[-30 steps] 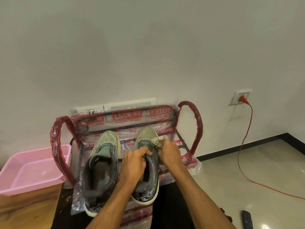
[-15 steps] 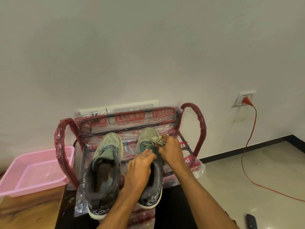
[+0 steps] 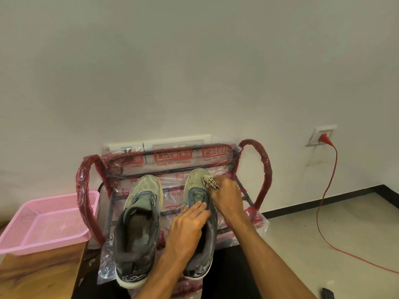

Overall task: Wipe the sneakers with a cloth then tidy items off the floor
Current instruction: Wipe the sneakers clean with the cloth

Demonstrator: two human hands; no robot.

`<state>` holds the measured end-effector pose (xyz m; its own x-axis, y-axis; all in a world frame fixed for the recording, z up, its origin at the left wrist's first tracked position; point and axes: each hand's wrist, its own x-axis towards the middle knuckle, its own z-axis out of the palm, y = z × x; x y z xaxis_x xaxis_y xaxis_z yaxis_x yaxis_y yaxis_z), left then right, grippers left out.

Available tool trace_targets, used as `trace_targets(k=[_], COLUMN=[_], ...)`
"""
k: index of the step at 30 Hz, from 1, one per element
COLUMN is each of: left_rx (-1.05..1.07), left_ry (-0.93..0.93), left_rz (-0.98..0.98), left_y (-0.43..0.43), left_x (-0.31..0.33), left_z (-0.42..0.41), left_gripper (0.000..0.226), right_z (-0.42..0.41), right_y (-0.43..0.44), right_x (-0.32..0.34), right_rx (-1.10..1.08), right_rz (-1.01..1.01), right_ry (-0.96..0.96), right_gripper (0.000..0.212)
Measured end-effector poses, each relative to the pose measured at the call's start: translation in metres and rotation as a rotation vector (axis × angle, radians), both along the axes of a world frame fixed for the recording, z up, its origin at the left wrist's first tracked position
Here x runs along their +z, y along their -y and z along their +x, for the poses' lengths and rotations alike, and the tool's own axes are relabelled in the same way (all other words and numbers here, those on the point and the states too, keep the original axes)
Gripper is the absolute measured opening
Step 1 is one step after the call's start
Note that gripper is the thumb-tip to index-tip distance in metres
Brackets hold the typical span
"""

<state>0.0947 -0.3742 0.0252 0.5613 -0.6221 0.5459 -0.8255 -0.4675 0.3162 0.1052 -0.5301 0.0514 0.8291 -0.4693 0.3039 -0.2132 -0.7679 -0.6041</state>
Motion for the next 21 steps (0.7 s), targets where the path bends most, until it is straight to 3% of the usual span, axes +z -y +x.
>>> trace_targets(k=[3, 8, 11, 15, 18, 21], left_rx=[0.0, -0.017, -0.031, 0.003, 0.069, 0.069], left_ry=[-0.011, -0.009, -0.013, -0.056, -0.153, -0.158], left_rz=[-0.011, -0.01, -0.013, -0.051, -0.063, -0.038], left_y=[0.0, -0.001, 0.001, 0.001, -0.001, -0.002], left_x=[0.001, 0.0, 0.002, 0.008, 0.014, 0.014], left_z=[0.001, 0.003, 0.002, 0.003, 0.006, 0.006], left_gripper=[0.052, 0.049, 0.045, 0.033, 0.023, 0.028], right_z=[0.002, -0.015, -0.011, -0.003, -0.011, -0.026], right_y=[-0.002, 0.002, 0.012, 0.0, -0.006, -0.002], right_x=[-0.002, -0.009, -0.003, 0.003, 0.01, 0.03], right_rx=[0.002, 0.149, 0.08, 0.013, 0.108, 0.194], right_rz=[-0.033, -0.175, -0.202, -0.159, -0.125, -0.055], right_ry=[0.029, -0.102, -0.092, -0.163, -0.296, -0.399], right_gripper=[0.016, 0.012, 0.018, 0.016, 0.013, 0.021])
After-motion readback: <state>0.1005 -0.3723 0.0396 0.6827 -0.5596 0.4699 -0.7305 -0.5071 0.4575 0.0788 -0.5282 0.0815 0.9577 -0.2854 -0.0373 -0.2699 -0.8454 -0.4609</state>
